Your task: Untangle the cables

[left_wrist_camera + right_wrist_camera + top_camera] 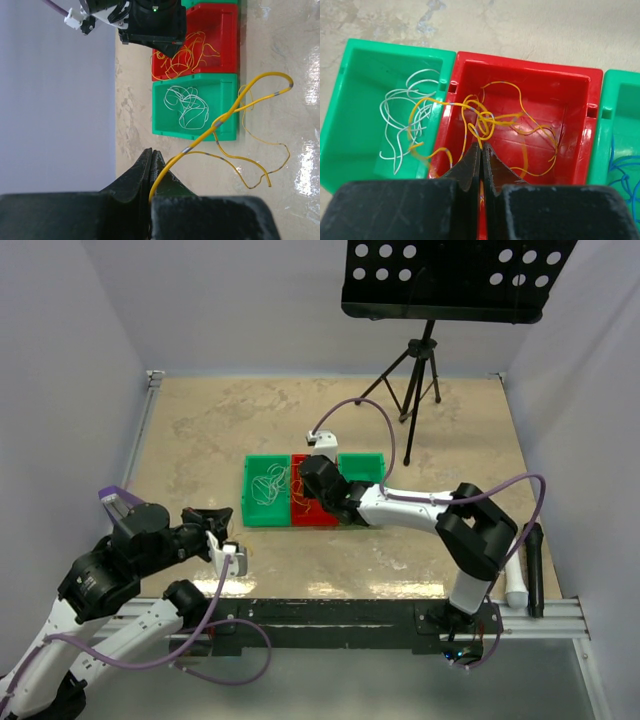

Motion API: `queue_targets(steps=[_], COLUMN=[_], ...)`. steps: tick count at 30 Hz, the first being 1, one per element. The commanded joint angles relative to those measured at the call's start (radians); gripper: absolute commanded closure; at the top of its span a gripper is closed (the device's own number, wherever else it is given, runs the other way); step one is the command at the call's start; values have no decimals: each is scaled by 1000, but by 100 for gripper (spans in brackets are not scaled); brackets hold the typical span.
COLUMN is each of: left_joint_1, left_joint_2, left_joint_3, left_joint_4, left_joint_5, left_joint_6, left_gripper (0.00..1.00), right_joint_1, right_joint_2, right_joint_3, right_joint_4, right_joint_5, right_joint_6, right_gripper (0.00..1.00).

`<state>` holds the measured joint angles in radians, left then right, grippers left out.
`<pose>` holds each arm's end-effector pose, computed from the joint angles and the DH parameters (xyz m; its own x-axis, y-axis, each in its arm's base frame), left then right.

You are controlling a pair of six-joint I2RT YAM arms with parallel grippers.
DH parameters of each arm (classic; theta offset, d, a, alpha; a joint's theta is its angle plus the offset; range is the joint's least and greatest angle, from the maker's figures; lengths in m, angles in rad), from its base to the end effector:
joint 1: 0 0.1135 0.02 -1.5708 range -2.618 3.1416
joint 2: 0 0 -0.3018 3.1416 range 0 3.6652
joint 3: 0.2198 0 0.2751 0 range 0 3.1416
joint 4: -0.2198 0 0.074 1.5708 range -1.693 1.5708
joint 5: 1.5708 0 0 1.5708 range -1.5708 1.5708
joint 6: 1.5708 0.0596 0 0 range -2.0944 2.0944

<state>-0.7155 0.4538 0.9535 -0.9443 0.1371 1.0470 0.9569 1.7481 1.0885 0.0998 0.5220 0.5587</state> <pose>0.0518 -0.0559 0.3699 0.4810 0.7185 -0.5024 0.6527 0.0892 0.7523 0.2712 0.3332 0.2267 -0.5060 0.0797 -0.8589 -0.2323 0.9463 0.2247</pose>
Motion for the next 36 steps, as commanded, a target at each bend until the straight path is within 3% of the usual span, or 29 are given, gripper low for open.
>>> queue_targets(steps=[1, 13, 16, 19, 23, 30, 36], left_joint_1=[4, 4, 4, 4, 2, 2, 4], left_joint_2=[20, 46, 46, 46, 46, 78, 164], left_joint_3=[21, 37, 45, 48, 51, 71, 62], left_joint_4=[13, 87, 88, 88, 85, 156, 404], left_joint_5=[56, 73, 73, 73, 76, 91, 116], left_joint_6=[-16, -21, -22, -24, -25, -90, -186], left_gripper=[100, 100, 100, 100, 100, 100, 100], right_joint_1=[-7, -20, -23, -27, -30, -32, -44], right_joint_2=[42, 34, 45, 45, 13, -145, -370], right_joint_3=[89, 168, 175, 188, 205, 182, 134], right_joint_4=[-78, -310, -327, -336, -338, -290, -322], right_joint_5=[-8, 199, 179, 167, 122, 19, 122], right_joint_6=[52, 118, 106, 104, 89, 46, 114], right_gripper=[100, 100, 89, 85, 63, 57, 43])
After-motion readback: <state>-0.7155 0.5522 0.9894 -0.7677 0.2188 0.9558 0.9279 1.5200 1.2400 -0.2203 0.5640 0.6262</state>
